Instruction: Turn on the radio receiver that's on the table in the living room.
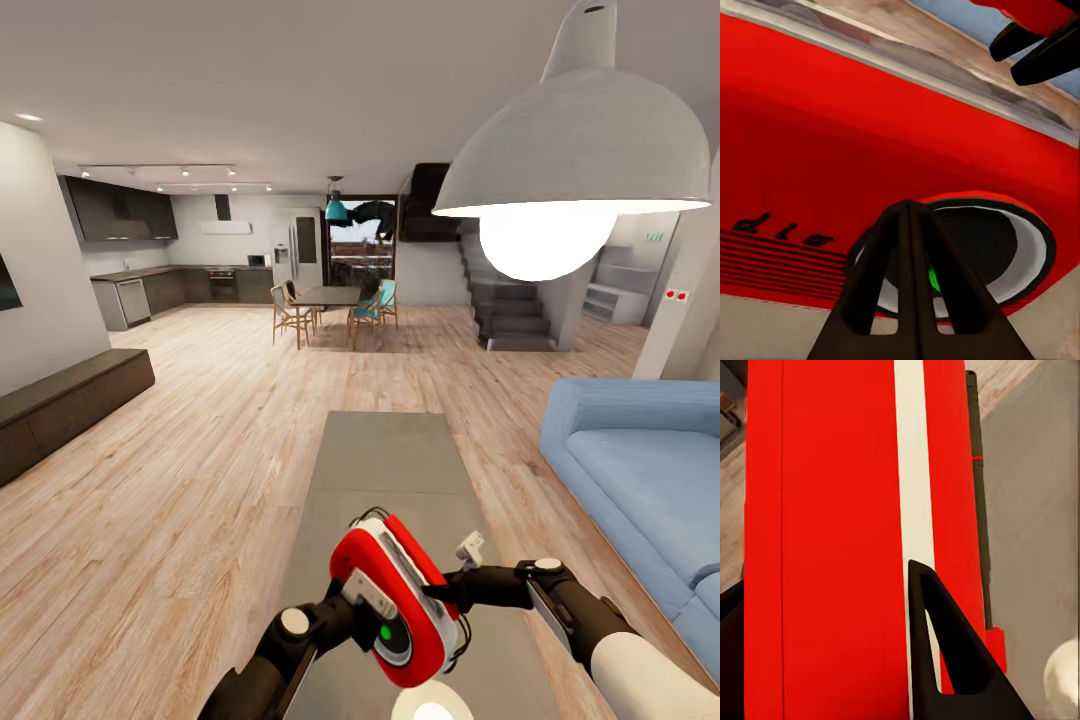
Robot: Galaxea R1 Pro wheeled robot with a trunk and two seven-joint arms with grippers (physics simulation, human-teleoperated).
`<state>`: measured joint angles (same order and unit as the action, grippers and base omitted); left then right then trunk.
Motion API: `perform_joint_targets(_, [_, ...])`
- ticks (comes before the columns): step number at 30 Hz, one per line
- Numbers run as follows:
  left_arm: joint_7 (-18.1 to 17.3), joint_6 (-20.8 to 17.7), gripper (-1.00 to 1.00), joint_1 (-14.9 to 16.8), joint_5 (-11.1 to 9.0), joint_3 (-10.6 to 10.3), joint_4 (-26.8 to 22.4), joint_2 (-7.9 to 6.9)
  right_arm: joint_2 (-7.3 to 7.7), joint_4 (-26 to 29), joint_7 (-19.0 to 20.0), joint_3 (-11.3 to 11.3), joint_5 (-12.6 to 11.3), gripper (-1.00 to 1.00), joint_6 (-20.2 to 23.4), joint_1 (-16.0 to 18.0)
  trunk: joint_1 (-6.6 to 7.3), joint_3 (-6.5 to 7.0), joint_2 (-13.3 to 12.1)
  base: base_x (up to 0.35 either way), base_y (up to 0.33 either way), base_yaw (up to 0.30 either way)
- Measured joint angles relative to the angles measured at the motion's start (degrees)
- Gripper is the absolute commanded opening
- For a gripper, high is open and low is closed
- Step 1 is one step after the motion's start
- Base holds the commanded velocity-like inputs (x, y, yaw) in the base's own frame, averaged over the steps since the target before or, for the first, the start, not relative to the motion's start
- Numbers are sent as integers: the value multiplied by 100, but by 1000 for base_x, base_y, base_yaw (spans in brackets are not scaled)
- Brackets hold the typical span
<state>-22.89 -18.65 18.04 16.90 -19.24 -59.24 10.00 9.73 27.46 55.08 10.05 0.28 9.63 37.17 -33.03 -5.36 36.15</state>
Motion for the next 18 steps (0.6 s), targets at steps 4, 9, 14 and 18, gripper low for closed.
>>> perform_joint_targets(4, [18, -22, -100, -8, 19, 26, -60, 0, 1, 0, -65, -9, 0, -100, -2, 0, 0, 0, 0, 0, 0, 0])
perform_joint_targets(9, [242, -44, -100, -17, 16, 303, -69, -46, 0, 0, -138, -10, -2, -100, -6, 0, 0, 0, 0, 0, 0, 0])
perform_joint_targets(14, [501, -70, -100, -50, 9, 1096, -25, -597, 1, 0, -154, -15, -9, -100, -6, -1, 0, 0, 0, 0, 0, 0])
perform_joint_targets(18, [704, -59, -100, -61, 24, 2243, 147, -906, 5, -1, -303, -27, 5, -100, -17, 1, 0, 0, 0, 0, 0, 0])
